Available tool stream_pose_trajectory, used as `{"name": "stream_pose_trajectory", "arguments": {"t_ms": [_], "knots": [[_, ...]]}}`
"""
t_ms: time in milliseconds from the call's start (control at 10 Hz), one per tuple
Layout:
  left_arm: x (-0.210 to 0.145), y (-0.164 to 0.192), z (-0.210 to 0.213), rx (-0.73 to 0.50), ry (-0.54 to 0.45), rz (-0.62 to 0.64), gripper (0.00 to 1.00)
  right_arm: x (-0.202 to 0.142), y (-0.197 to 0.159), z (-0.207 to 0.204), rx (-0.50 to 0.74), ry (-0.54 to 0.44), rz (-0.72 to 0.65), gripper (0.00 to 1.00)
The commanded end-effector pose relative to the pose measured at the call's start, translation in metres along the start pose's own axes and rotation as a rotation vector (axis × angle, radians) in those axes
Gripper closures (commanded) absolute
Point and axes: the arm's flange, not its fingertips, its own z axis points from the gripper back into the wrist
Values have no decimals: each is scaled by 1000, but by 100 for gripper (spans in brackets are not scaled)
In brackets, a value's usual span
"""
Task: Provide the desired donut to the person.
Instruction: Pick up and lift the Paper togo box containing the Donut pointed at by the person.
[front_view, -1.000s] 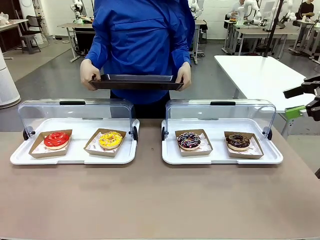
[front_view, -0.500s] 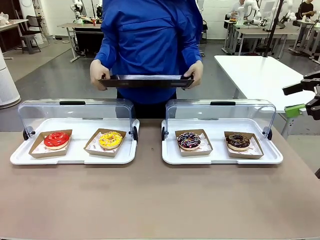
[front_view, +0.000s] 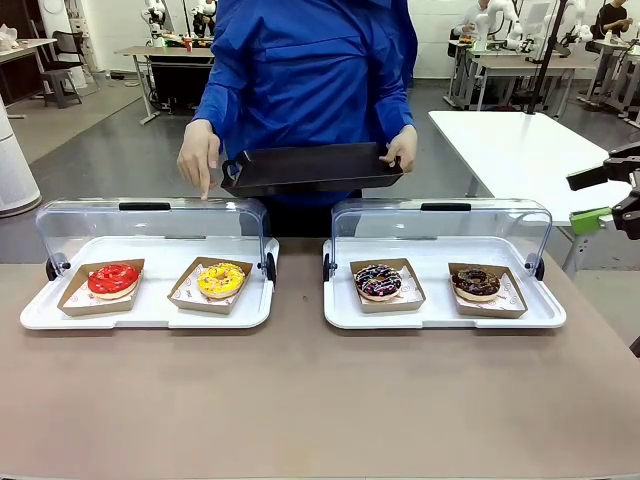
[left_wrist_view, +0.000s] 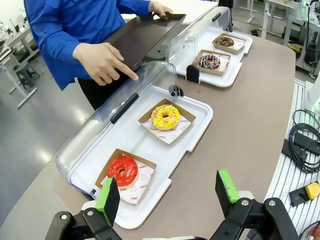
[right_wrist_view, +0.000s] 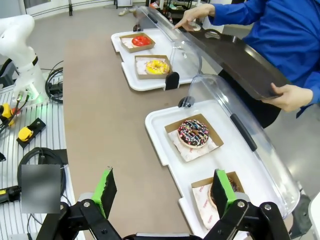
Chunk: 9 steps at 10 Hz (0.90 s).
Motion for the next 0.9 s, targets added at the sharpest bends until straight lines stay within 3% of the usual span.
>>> {"name": "stream_pose_trajectory", "arguments": {"t_ms": [0,800], "knots": [[2,0,0,-2,-3,28,0,-1,-2,-1,8,-7,15,0],[2,0,0,-2,-3,28,0,-1,-2,-1,8,-7,15,0]]}}
